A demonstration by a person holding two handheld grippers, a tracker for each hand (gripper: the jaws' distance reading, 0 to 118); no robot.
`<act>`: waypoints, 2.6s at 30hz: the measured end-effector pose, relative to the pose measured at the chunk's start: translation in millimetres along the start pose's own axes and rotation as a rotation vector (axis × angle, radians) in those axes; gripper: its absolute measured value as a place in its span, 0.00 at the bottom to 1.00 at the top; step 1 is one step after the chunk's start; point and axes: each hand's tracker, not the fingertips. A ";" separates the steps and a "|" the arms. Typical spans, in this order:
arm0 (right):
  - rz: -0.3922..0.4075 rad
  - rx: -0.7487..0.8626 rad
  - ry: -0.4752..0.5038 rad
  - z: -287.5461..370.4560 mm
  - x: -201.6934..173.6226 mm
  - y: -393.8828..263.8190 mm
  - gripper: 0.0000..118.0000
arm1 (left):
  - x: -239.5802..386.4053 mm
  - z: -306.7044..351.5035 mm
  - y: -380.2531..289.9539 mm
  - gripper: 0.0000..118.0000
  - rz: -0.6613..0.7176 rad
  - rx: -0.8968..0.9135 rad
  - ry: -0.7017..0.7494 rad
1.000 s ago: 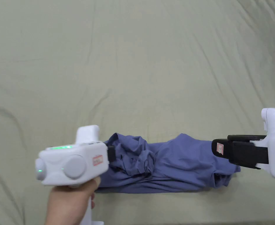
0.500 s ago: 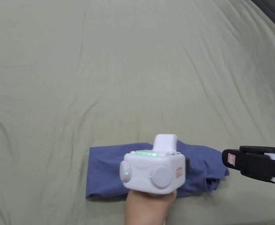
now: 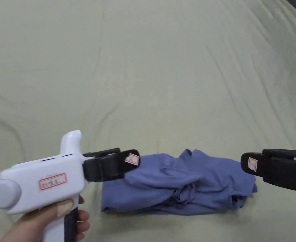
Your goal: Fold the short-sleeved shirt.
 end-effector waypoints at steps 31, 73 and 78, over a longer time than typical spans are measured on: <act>0.002 -0.072 0.101 -31.2 -11.5 3.9 0.02 | -107.4 24.1 -27.8 0.07 0.466 -0.001 -0.054; 0.016 -0.079 -0.031 -38.7 -15.7 -7.6 0.02 | 82.7 -126.2 -50.2 0.00 -0.218 -0.301 0.401; 0.034 -0.099 0.010 -25.6 -24.4 -18.6 0.02 | 109.9 -183.4 -84.5 0.00 -0.274 -0.351 0.422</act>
